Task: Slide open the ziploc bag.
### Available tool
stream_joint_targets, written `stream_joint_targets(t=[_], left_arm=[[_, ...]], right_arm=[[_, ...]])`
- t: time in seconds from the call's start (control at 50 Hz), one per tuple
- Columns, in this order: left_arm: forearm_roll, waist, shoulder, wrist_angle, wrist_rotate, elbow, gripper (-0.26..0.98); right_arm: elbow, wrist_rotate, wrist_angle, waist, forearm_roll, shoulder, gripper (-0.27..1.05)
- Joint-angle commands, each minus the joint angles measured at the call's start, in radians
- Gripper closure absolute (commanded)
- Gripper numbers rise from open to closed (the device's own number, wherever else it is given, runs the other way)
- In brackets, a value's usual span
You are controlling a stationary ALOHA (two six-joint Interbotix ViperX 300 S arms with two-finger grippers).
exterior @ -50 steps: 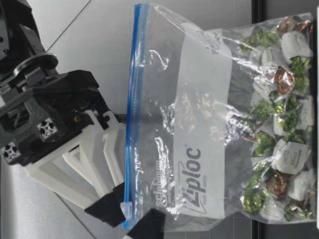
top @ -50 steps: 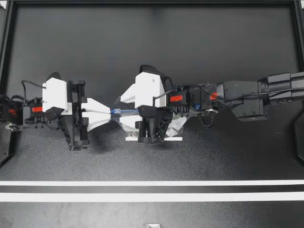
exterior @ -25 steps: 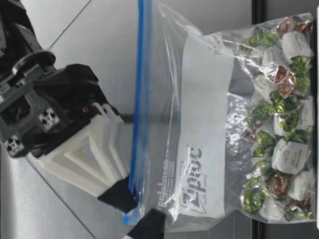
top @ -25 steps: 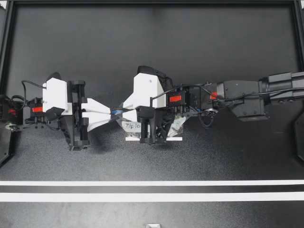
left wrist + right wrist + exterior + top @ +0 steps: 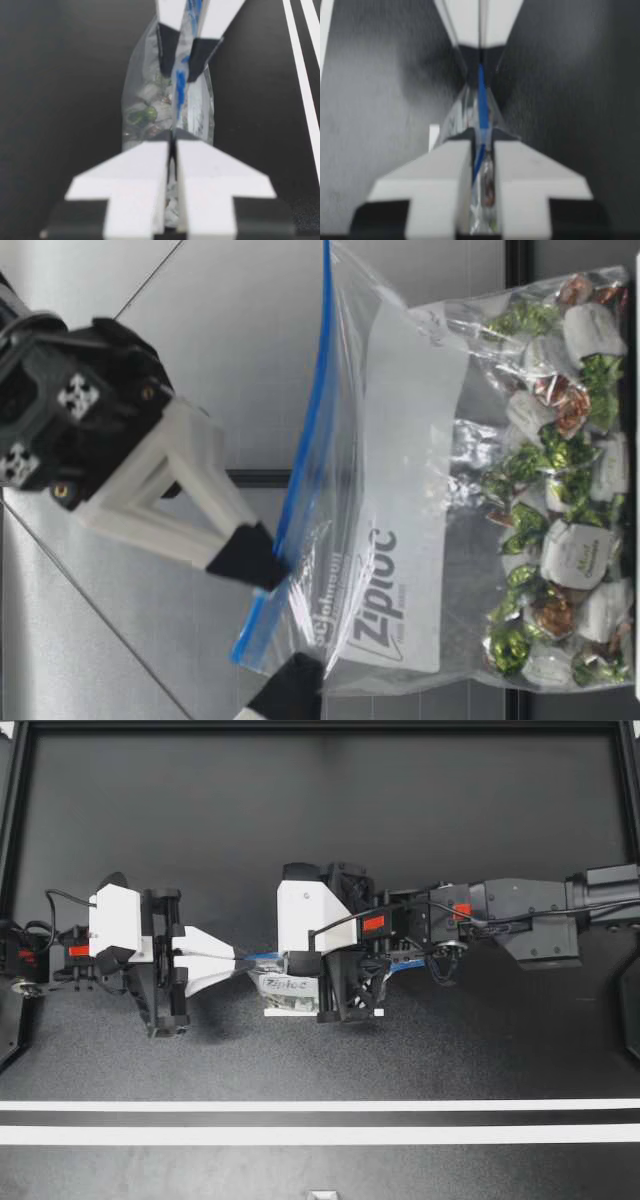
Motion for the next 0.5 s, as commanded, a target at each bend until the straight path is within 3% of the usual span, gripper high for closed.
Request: stream_joint_targets(t=[0.0, 0.48], left_arm=[[-0.002, 0.003, -0.008, -0.002, -0.002, -0.003, 0.86], [-0.002, 0.003, -0.008, -0.003, -0.002, -0.003, 0.86]], right_arm=[[-0.018, -0.017, 0.063, -0.003, -0.002, -0.058, 0.89], [-0.018, -0.164, 0.376, -0.008, -0.002, -0.104, 0.89]])
